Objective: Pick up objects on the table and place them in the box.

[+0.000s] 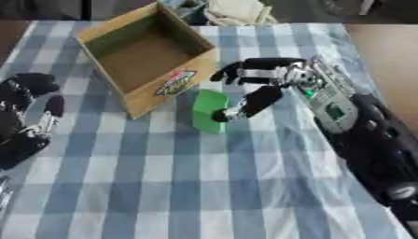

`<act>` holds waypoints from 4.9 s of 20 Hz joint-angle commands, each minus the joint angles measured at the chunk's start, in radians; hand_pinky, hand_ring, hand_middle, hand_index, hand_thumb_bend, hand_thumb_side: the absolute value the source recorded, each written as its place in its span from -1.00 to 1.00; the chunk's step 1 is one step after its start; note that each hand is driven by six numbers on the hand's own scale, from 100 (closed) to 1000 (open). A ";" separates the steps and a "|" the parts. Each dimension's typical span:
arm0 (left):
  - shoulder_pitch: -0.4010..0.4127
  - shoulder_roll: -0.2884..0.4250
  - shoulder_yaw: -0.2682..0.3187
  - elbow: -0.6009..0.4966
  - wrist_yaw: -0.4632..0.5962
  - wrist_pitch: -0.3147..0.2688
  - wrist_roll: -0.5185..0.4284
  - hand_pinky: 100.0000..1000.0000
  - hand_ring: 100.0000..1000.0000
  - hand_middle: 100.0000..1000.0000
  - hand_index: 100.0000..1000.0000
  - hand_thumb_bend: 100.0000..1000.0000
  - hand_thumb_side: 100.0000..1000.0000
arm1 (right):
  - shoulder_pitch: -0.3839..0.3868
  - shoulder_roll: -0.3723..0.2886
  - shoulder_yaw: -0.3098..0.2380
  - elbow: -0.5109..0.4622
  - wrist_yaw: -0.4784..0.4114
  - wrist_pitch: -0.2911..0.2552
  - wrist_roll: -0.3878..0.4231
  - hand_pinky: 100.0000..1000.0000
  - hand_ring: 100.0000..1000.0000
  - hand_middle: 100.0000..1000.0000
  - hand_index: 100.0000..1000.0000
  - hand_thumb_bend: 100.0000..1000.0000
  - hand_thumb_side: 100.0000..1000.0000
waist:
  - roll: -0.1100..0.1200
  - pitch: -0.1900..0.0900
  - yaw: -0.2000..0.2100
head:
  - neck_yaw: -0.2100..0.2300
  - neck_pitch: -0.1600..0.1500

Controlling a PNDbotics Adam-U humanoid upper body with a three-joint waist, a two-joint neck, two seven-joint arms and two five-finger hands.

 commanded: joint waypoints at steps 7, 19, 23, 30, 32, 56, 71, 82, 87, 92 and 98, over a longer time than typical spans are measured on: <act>-0.008 0.004 0.001 -0.013 -0.006 -0.001 -0.001 0.66 0.37 0.31 0.38 -0.54 -0.49 | -0.026 0.011 -0.003 0.017 0.035 -0.004 -0.004 0.73 0.83 0.88 1.00 -0.18 0.40 | 0.004 -0.016 0.002 | -0.005 0.009; -0.007 0.002 -0.001 -0.012 -0.002 -0.001 -0.006 0.66 0.36 0.31 0.38 -0.54 -0.49 | -0.027 0.041 -0.013 0.096 0.100 -0.002 -0.034 0.73 0.82 0.87 0.99 -0.19 0.40 | 0.006 -0.015 0.007 | -0.008 0.010; -0.007 0.002 -0.001 -0.011 -0.002 -0.001 -0.006 0.66 0.36 0.31 0.38 -0.54 -0.48 | -0.027 0.047 -0.015 0.119 0.125 -0.006 -0.049 0.74 0.83 0.87 0.97 -0.17 0.38 | 0.007 -0.015 0.008 | -0.008 0.010; -0.006 0.002 -0.002 -0.011 -0.002 -0.001 -0.006 0.66 0.36 0.31 0.38 -0.54 -0.48 | -0.025 0.053 -0.016 0.134 0.154 -0.018 -0.066 0.74 0.83 0.87 0.86 -0.18 0.33 | 0.009 -0.015 0.007 | -0.008 0.013; -0.006 0.002 -0.001 -0.011 -0.002 -0.001 -0.006 0.66 0.36 0.31 0.38 -0.54 -0.48 | -0.025 0.053 -0.016 0.135 0.161 -0.020 -0.069 0.75 0.83 0.86 0.78 -0.19 0.29 | 0.009 -0.015 0.007 | -0.008 0.014; -0.009 0.001 0.009 -0.020 0.002 -0.004 0.007 0.67 0.36 0.31 0.38 -0.54 -0.52 | -0.046 -0.029 -0.054 0.068 0.140 -0.002 -0.163 0.78 0.80 0.78 -0.12 -0.26 -0.07 | 0.005 -0.018 0.016 | -0.005 0.013; -0.004 0.005 -0.042 -0.004 0.009 -0.010 -0.049 0.66 0.35 0.30 0.38 -0.56 -0.44 | -0.156 -0.146 -0.112 0.095 0.179 0.006 -0.228 0.84 0.81 0.79 -0.05 -0.07 -0.26 | -0.022 -0.015 0.095 | -0.046 -0.008; -0.020 -0.004 -0.095 0.007 0.029 -0.016 -0.102 0.66 0.35 0.30 0.38 -0.58 -0.40 | -0.240 -0.092 -0.149 0.225 0.250 -0.026 -0.290 0.90 0.79 0.75 -0.03 -0.09 -0.30 | -0.048 -0.007 0.226 | -0.129 -0.034; -0.030 -0.016 -0.122 0.012 0.040 -0.018 -0.131 0.67 0.35 0.30 0.38 -0.57 -0.40 | -0.257 -0.056 -0.182 0.329 0.303 -0.017 -0.355 0.90 0.77 0.74 -0.01 -0.20 -0.34 | -0.053 -0.001 0.273 | -0.153 -0.035; -0.039 -0.023 -0.136 0.017 0.047 -0.019 -0.148 0.67 0.35 0.31 0.38 -0.59 -0.38 | -0.265 -0.030 -0.217 0.438 0.364 0.009 -0.448 0.90 0.76 0.72 0.00 -0.22 -0.29 | -0.052 0.004 0.313 | -0.167 -0.034; -0.040 -0.030 -0.144 0.028 0.047 -0.019 -0.156 0.67 0.35 0.31 0.38 -0.60 -0.35 | -0.268 -0.010 -0.236 0.502 0.406 0.028 -0.539 0.92 0.75 0.72 0.08 -0.19 -0.28 | -0.051 0.008 0.336 | -0.177 -0.035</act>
